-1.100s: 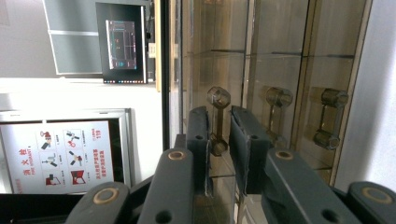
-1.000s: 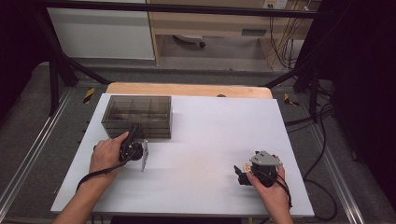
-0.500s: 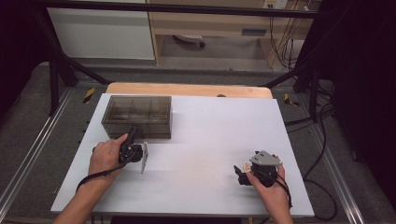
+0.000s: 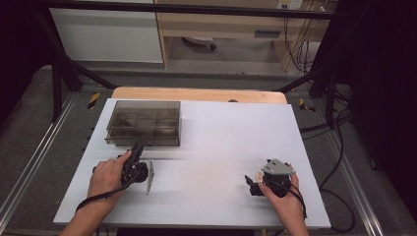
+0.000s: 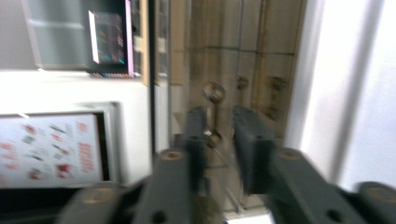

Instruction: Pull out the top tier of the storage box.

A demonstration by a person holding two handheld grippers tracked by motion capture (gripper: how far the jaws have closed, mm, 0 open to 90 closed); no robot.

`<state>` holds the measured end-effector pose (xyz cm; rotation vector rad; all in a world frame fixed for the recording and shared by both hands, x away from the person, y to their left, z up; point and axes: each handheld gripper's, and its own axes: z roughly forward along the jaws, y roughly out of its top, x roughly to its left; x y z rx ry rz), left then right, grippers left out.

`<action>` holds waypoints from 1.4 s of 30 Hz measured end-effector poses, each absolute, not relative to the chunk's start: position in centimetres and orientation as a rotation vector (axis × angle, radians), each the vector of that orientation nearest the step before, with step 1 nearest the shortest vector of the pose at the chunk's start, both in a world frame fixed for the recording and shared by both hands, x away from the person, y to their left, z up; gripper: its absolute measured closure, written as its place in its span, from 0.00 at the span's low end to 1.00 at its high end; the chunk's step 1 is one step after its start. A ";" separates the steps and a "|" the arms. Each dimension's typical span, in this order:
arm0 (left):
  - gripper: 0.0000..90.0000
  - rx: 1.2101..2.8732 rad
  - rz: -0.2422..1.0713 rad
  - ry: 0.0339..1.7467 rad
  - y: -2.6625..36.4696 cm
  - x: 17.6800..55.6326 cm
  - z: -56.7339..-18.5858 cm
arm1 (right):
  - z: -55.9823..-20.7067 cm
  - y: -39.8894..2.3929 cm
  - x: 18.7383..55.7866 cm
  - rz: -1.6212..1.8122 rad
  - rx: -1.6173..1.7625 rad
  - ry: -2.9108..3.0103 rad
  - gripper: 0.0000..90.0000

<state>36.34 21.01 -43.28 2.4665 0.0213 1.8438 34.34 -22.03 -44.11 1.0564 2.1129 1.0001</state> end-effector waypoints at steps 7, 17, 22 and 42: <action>0.51 2.410 1.674 0.145 21.2 35.8 -41.8 | -44.1 -22.0 34.4 1.004 1.058 2.111 0.05; 0.39 2.329 1.286 0.329 21.5 36.3 -41.3 | -44.0 -21.9 34.3 1.008 1.043 2.111 0.05; 0.34 2.258 1.184 0.398 21.9 36.5 -40.7 | -44.0 -21.9 34.3 1.016 1.037 2.113 0.05; 0.16 2.153 0.866 0.457 21.6 36.8 -38.9 | -43.9 -21.3 34.1 1.036 1.002 2.129 0.04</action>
